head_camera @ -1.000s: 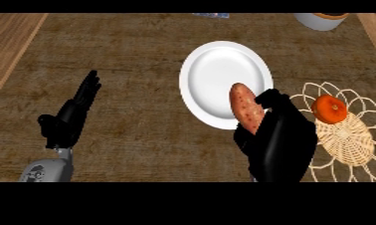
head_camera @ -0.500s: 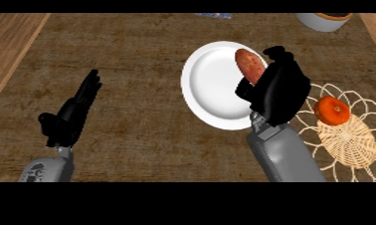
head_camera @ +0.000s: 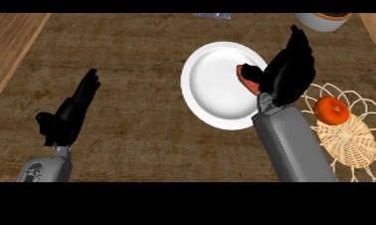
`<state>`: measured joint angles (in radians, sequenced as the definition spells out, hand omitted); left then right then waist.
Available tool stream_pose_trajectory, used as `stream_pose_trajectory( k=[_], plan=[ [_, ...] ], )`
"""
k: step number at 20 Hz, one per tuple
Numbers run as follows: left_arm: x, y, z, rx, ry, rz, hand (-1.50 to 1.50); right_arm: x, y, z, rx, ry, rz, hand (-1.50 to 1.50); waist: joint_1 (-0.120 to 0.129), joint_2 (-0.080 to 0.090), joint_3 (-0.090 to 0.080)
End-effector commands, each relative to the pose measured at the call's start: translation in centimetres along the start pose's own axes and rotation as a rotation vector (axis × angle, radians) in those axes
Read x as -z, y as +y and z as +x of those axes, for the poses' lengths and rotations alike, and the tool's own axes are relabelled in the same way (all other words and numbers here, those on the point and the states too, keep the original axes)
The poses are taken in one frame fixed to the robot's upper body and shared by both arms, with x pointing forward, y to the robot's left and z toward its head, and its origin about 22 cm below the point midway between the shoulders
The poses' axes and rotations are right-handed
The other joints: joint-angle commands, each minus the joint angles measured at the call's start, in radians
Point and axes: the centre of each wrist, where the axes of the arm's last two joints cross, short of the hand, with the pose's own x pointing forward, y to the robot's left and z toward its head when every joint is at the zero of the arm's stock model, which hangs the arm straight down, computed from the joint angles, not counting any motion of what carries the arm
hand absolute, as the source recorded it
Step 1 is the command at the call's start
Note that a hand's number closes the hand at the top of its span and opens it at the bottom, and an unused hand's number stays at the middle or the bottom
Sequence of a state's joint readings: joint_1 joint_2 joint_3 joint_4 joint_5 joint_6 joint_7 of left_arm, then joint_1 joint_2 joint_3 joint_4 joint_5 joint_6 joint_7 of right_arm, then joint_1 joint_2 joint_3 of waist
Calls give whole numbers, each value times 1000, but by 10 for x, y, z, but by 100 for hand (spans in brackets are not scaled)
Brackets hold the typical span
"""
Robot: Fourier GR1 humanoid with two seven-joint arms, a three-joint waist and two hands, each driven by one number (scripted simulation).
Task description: Pick the sweet potato from the placemat and place it in the plate
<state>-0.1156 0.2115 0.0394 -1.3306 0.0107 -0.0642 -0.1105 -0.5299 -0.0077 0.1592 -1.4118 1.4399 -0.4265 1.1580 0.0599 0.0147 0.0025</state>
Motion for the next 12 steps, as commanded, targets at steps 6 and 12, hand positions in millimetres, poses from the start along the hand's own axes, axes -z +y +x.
stream_pose_trajectory(
  k=[6,12],
  plan=[
    [-12,12,-11,0,32,35,0,6,-20,-16,510,211,-181,-150,-31,-14,1],
    [-14,14,-15,-3,47,47,0,-33,-26,-77,612,216,-213,-150,-73,-21,-1]
  ],
)
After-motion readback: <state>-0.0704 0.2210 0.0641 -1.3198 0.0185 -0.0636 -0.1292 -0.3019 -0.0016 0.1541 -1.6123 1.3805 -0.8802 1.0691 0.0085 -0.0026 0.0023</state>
